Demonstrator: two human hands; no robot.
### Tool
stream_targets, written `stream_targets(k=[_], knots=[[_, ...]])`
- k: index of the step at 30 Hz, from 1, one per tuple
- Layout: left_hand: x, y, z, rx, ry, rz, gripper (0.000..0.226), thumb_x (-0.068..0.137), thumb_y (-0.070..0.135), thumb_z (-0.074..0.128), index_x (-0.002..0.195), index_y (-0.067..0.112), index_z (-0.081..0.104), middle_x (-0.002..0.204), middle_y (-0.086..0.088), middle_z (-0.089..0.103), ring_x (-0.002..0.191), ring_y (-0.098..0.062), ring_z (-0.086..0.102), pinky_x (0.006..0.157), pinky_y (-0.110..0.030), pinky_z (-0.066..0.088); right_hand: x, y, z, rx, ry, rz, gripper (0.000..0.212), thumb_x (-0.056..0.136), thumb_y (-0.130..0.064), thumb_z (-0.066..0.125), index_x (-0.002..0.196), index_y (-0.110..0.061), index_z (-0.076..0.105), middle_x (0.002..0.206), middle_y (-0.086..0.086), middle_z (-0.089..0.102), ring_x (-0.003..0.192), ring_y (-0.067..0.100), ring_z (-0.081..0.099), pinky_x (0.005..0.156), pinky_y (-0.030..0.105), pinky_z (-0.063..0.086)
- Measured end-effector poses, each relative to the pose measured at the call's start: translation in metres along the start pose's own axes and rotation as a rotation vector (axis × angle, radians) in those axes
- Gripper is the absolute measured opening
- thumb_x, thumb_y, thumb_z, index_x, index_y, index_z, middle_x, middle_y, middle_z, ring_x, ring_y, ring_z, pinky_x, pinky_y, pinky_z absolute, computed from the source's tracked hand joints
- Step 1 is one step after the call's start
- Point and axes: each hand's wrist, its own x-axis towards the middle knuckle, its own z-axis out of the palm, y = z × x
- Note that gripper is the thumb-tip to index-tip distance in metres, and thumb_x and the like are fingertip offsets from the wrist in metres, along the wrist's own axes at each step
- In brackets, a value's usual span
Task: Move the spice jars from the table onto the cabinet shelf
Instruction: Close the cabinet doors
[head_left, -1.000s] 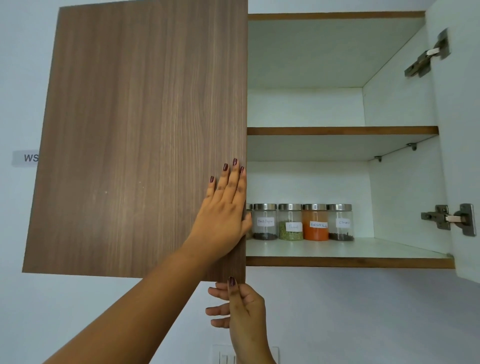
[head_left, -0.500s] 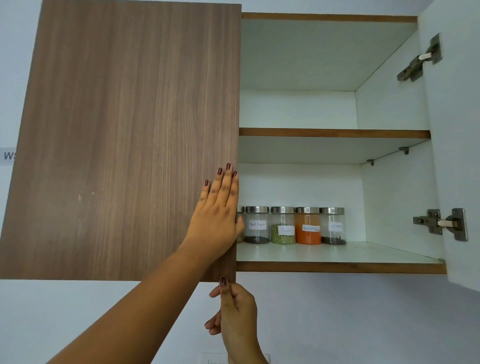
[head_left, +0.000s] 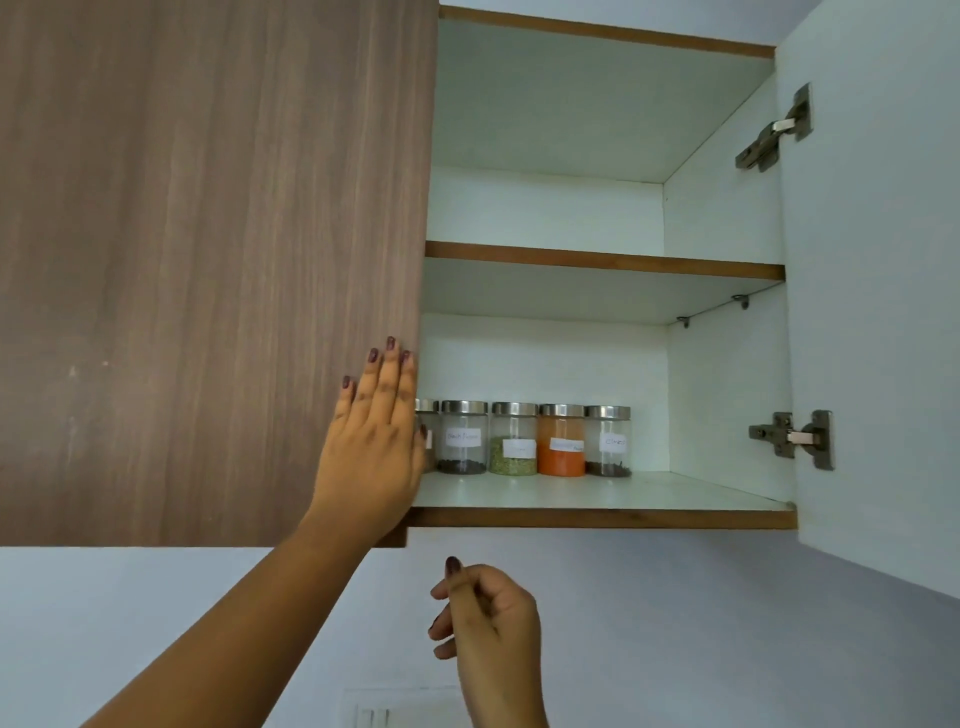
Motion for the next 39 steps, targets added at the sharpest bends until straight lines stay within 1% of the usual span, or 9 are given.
stream_targets(k=[7, 13, 16, 18, 20, 23, 26, 33, 39], knots=[[-0.039, 0.057, -0.002, -0.189, -0.053, -0.078, 0.076, 0.101, 0.051, 0.032, 0.160, 0.012, 0.003, 0.167, -0.007, -0.004, 0.155, -0.024, 0.004, 0.122, -0.039, 0.004, -0.018, -0.043, -0.107, 0.088, 0.096, -0.203, 0.029, 0.096, -0.015, 0.058, 0.072, -0.006, 0.070, 0.056, 0.006, 0.063, 0.055, 0.014, 0.061, 0.055, 0.023, 0.052], [-0.057, 0.127, -0.030, -0.542, -0.034, -0.058, 0.068, 0.102, 0.050, 0.038, 0.160, 0.024, 0.013, 0.166, 0.008, 0.006, 0.150, -0.003, 0.001, 0.119, -0.030, 0.009, -0.029, -0.070, -0.163, 0.044, 0.155, -0.336, 0.026, 0.096, -0.013, 0.058, 0.074, -0.008, 0.071, 0.058, 0.005, 0.064, 0.056, 0.015, 0.061, 0.056, 0.022, 0.051], [-0.067, 0.159, -0.055, -0.900, -0.027, -0.152, 0.057, 0.100, 0.044, 0.048, 0.153, 0.029, 0.032, 0.155, 0.017, 0.033, 0.141, 0.003, 0.027, 0.111, -0.015, 0.026, -0.050, -0.089, -0.181, 0.034, 0.200, -0.407, 0.026, 0.096, -0.013, 0.058, 0.073, -0.008, 0.070, 0.060, 0.005, 0.065, 0.057, 0.014, 0.061, 0.057, 0.021, 0.052], [-0.071, 0.181, -0.073, -1.180, -0.064, -0.250, 0.044, 0.100, 0.039, 0.053, 0.143, 0.031, 0.046, 0.138, 0.021, 0.046, 0.119, 0.013, 0.044, 0.090, -0.001, 0.034, -0.067, -0.104, -0.191, -0.001, 0.236, -0.470, 0.028, 0.096, -0.008, 0.057, 0.071, -0.010, 0.069, 0.060, 0.004, 0.065, 0.056, 0.012, 0.059, 0.057, 0.021, 0.051], [-0.075, 0.204, -0.091, -1.497, -0.182, -0.386, 0.033, 0.100, 0.032, 0.055, 0.132, 0.028, 0.055, 0.129, 0.016, 0.057, 0.109, 0.014, 0.053, 0.090, -0.007, 0.043, -0.085, -0.120, -0.202, -0.052, 0.291, -0.538, 0.031, 0.097, -0.006, 0.057, 0.069, -0.011, 0.068, 0.058, 0.004, 0.063, 0.055, 0.013, 0.058, 0.057, 0.021, 0.050], [-0.088, 0.244, -0.114, -1.944, -0.505, -0.619, 0.032, 0.100, 0.029, 0.056, 0.131, 0.020, 0.058, 0.126, 0.002, 0.065, 0.119, -0.013, 0.061, 0.104, -0.036, 0.050, -0.114, -0.148, -0.219, -0.130, 0.390, -0.636, 0.031, 0.097, -0.007, 0.058, 0.068, -0.010, 0.067, 0.057, 0.007, 0.062, 0.055, 0.015, 0.057, 0.057, 0.022, 0.049], [-0.107, 0.286, -0.130, -2.274, -0.834, -0.845, 0.034, 0.101, 0.028, 0.055, 0.129, 0.010, 0.060, 0.128, -0.011, 0.065, 0.119, -0.029, 0.063, 0.103, -0.045, 0.051, -0.141, -0.172, -0.235, -0.243, 0.480, -0.701, 0.029, 0.097, -0.010, 0.058, 0.070, -0.005, 0.067, 0.057, 0.010, 0.061, 0.055, 0.015, 0.058, 0.058, 0.022, 0.050], [-0.141, 0.380, -0.185, -2.492, -1.463, -0.976, 0.055, 0.101, 0.038, 0.054, 0.139, 0.000, 0.046, 0.139, -0.025, 0.051, 0.127, -0.038, 0.055, 0.104, -0.045, 0.048, -0.191, -0.221, -0.277, -0.436, 0.659, -0.817, 0.029, 0.096, -0.013, 0.058, 0.068, -0.009, 0.065, 0.062, 0.007, 0.063, 0.057, 0.017, 0.059, 0.060, 0.032, 0.051], [-0.142, 0.428, -0.227, -2.646, -1.522, -0.994, 0.067, 0.104, 0.036, 0.049, 0.152, -0.003, 0.026, 0.148, -0.028, 0.043, 0.135, -0.039, 0.047, 0.108, -0.046, 0.044, -0.205, -0.251, -0.322, -0.507, 0.855, -0.920, 0.022, 0.093, -0.020, 0.059, 0.071, -0.021, 0.062, 0.069, 0.006, 0.063, 0.066, 0.027, 0.059, 0.064, 0.043, 0.054]])
